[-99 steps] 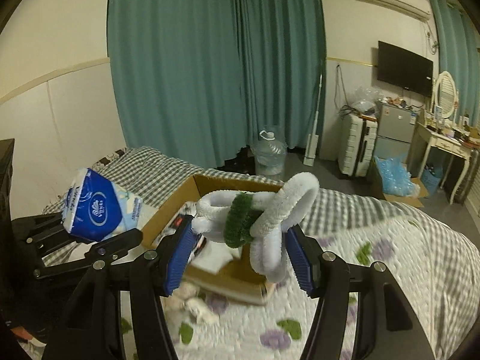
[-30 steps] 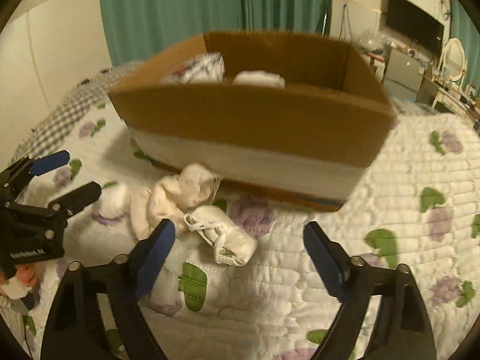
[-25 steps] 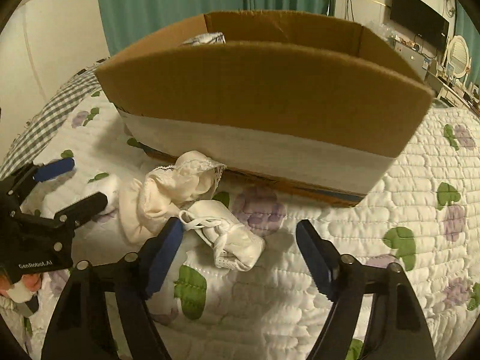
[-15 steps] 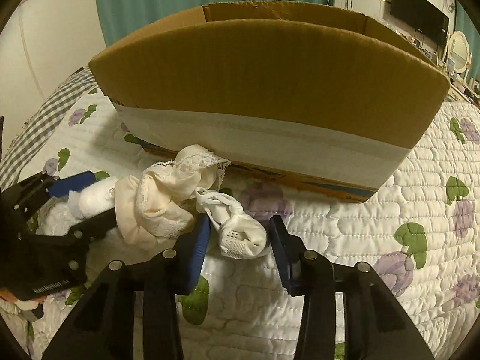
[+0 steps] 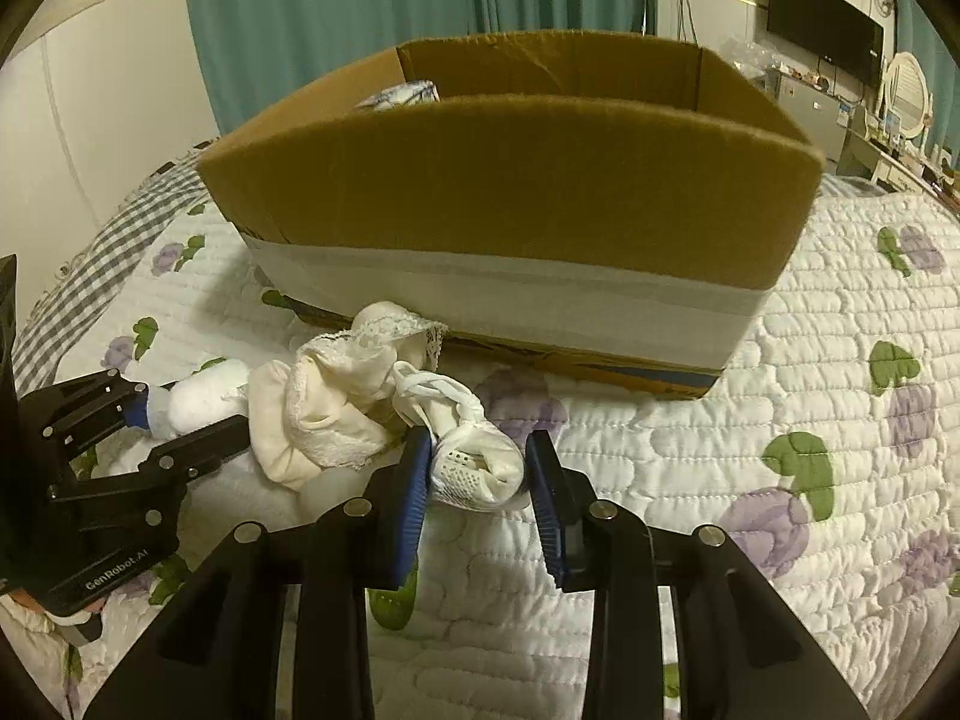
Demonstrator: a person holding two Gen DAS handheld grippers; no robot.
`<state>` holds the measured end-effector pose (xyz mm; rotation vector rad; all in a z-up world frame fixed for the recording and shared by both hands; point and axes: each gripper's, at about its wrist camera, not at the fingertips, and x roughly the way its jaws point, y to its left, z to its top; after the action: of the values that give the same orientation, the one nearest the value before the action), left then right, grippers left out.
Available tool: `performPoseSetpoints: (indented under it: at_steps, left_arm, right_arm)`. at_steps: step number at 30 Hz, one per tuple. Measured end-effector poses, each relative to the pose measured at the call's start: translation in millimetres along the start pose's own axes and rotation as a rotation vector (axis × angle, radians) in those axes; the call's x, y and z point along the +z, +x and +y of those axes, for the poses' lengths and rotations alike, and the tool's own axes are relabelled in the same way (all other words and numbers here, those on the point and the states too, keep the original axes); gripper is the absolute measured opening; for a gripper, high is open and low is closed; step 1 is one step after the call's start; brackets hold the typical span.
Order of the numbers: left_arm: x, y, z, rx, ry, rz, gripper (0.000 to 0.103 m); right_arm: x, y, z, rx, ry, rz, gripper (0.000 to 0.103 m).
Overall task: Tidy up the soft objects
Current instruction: 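Carry the cotton ball and glove into the box and release both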
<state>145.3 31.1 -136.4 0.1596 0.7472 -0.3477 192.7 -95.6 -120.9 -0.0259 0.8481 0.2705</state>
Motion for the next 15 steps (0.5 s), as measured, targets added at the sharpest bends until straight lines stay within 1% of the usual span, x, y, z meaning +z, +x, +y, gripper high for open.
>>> performPoseSetpoints:
  at_steps: [4,7,9,12,15]
  left_arm:
    - [6.4,-12.6,0.4,0.029,0.008,-0.019,0.031]
    - [14.5,-29.1,-3.5,0.043,0.005,-0.044,0.031]
    - [22.2,-42.2,-7.8,0.061,-0.005,-0.056,0.031]
    - [36.0,-69.5,-17.9,0.067,-0.016,-0.099,0.031]
    - [50.6,-95.7,-25.6,0.075,-0.032,-0.137,0.031]
  right_arm:
    - [-0.6,-17.9,1.0,0.0,-0.007,-0.025,0.032]
    - [0.6,-31.8,5.6,0.002,-0.01,-0.051,0.032]
    - [1.6,-44.8,8.3,0.003,-0.009,-0.071,0.032]
    - [4.7,-69.7,12.8,0.012,-0.008,-0.113,0.032]
    - [15.1,-101.4,18.2,0.011,-0.023,-0.174,0.032]
